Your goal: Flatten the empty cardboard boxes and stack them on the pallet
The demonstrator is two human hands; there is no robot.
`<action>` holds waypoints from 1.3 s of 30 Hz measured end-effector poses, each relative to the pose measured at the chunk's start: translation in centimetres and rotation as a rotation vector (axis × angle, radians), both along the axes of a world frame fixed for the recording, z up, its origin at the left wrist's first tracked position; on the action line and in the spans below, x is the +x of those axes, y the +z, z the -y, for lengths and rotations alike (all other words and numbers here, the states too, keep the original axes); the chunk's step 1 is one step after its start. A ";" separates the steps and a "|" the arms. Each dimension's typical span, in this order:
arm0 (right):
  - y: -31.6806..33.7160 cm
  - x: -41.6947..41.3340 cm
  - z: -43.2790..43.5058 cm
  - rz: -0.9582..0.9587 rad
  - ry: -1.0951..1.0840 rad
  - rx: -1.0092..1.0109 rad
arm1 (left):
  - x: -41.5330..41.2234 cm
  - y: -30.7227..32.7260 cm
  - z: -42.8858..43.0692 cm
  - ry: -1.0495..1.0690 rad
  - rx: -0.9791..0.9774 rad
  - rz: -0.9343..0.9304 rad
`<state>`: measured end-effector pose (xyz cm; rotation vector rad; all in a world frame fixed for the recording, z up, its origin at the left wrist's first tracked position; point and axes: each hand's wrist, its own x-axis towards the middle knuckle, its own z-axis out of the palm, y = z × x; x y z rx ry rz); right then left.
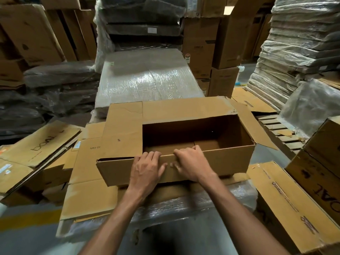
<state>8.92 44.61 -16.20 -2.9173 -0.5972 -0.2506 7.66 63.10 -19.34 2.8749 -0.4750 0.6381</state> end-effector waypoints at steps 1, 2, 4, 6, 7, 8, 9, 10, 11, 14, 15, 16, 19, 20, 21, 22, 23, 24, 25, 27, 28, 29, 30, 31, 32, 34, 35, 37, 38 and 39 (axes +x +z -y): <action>-0.7 0.1 -0.7 0.046 0.004 0.006 | 0.0 0.3 -0.1 0.007 0.012 -0.022; -1.2 0.1 -1.1 0.091 -0.002 0.018 | -0.1 0.7 -0.1 0.016 0.016 -0.043; -2.0 0.2 -1.0 0.160 -0.017 0.050 | -0.3 1.5 0.1 0.052 -0.015 -0.126; -2.5 0.3 -0.7 0.203 -0.016 0.063 | -0.5 2.3 0.7 0.113 -0.058 -0.220; -2.6 0.4 -0.7 0.214 -0.014 0.062 | -0.7 2.8 1.1 0.146 -0.065 -0.250; -2.8 0.5 -0.7 0.219 -0.010 0.063 | -0.9 3.3 1.5 0.177 -0.060 -0.278; -2.8 0.5 -0.7 0.219 -0.009 0.067 | -1.1 3.6 1.6 0.207 -0.044 -0.280; -2.8 0.6 -0.7 0.221 -0.011 0.070 | -1.2 3.9 1.5 0.236 -0.028 -0.246; -2.9 0.6 -0.7 0.224 -0.014 0.072 | -1.2 4.1 1.1 0.265 -0.020 -0.166; -3.2 0.5 -0.5 0.256 -0.027 0.073 | -0.5 5.2 -1.6 0.350 -0.050 0.065; -3.4 0.5 -0.5 0.269 -0.030 0.074 | -0.1 5.6 -2.8 0.376 -0.054 0.078; -3.5 0.5 -0.6 0.283 -0.035 0.075 | 0.5 5.9 -4.1 0.400 -0.041 0.071; -3.7 0.8 -0.8 0.292 -0.065 0.079 | 2.3 6.3 -7.8 0.447 -0.010 -0.019; -3.8 0.9 -0.9 0.293 -0.070 0.082 | 2.8 6.2 -8.8 0.458 -0.009 -0.064; -3.8 0.9 -0.9 0.294 -0.071 0.085 | 3.5 6.1 -9.6 0.474 -0.009 -0.105; -3.9 1.0 -0.9 0.299 -0.067 0.088 | 4.1 5.9 -10.2 0.495 -0.014 -0.144; -4.0 1.0 -0.9 0.303 -0.063 0.089 | 4.6 5.8 -10.7 0.517 -0.026 -0.189; -4.1 1.0 -0.8 0.309 -0.058 0.089 | 5.1 5.7 -11.0 0.538 -0.043 -0.241; -4.1 0.9 -0.8 0.314 -0.054 0.089 | 5.4 5.5 -11.2 0.560 -0.070 -0.295; -4.3 0.8 -0.7 0.321 -0.048 0.094 | 6.3 5.0 -11.4 0.599 -0.160 -0.387; -4.5 0.8 -0.7 0.325 -0.045 0.100 | 6.6 4.7 -11.4 0.606 -0.223 -0.419; -4.6 0.8 -0.6 0.330 -0.042 0.111 | 6.9 4.6 -11.3 0.602 -0.295 -0.440; -4.7 0.7 -0.6 0.330 -0.036 0.124 | 7.1 4.4 -11.0 0.593 -0.361 -0.445; -4.7 0.7 -0.6 0.327 -0.036 0.139 | 7.1 4.2 -10.7 0.589 -0.398 -0.436; -4.7 0.7 -0.6 0.323 -0.043 0.156 | 7.0 4.0 -10.5 0.593 -0.402 -0.411; -4.3 0.7 -0.9 0.289 -0.065 0.180 | 6.7 3.7 -10.4 0.621 -0.353 -0.340; -4.0 0.7 -1.1 0.267 -0.082 0.184 | 6.5 3.5 -10.5 0.634 -0.331 -0.307; -3.4 0.8 -1.6 0.217 -0.120 0.210 | 6.3 3.0 -10.9 0.647 -0.321 -0.266; -3.0 0.9 -1.9 0.187 -0.137 0.248 | 6.3 2.8 -11.0 0.650 -0.323 -0.256; -2.5 1.1 -2.1 0.147 -0.155 0.287 | 6.3 2.8 -11.0 0.655 -0.326 -0.254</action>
